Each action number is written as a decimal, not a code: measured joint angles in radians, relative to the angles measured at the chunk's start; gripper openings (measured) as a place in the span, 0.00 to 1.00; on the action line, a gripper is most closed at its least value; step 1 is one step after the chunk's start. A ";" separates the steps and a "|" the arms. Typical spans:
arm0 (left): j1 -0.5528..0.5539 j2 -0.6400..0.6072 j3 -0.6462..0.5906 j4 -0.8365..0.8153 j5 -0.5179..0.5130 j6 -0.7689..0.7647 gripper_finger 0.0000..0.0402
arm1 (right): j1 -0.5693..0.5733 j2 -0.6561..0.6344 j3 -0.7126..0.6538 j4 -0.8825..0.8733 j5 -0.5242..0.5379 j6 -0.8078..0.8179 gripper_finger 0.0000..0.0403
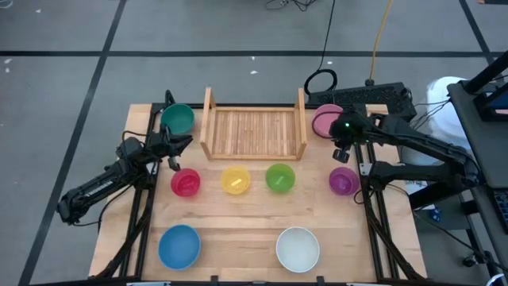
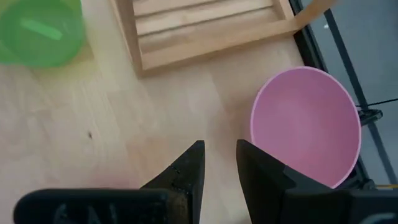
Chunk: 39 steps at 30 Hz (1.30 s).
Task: Place and stack bowls onto a shelf
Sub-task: Put the pink bowl on the shelf
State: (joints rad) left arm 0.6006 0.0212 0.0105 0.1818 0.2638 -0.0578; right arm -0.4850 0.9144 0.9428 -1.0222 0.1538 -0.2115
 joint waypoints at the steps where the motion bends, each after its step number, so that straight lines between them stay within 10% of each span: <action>1: 0.000 0.000 0.000 0.001 0.000 0.000 0.13 | -0.003 0.011 0.000 0.000 0.020 -0.015 0.22; 11: 0.000 0.000 0.000 0.004 0.000 0.000 0.13 | -0.072 0.119 0.000 0.021 0.126 -0.200 0.26; 39: -0.001 0.000 0.000 0.003 0.000 -0.012 0.13 | -0.425 0.292 0.000 0.098 -0.312 -0.237 0.20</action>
State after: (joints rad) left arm 0.5999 0.0212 0.0105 0.1849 0.2638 -0.0696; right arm -0.9104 1.2060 0.9428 -0.9239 -0.1580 -0.4489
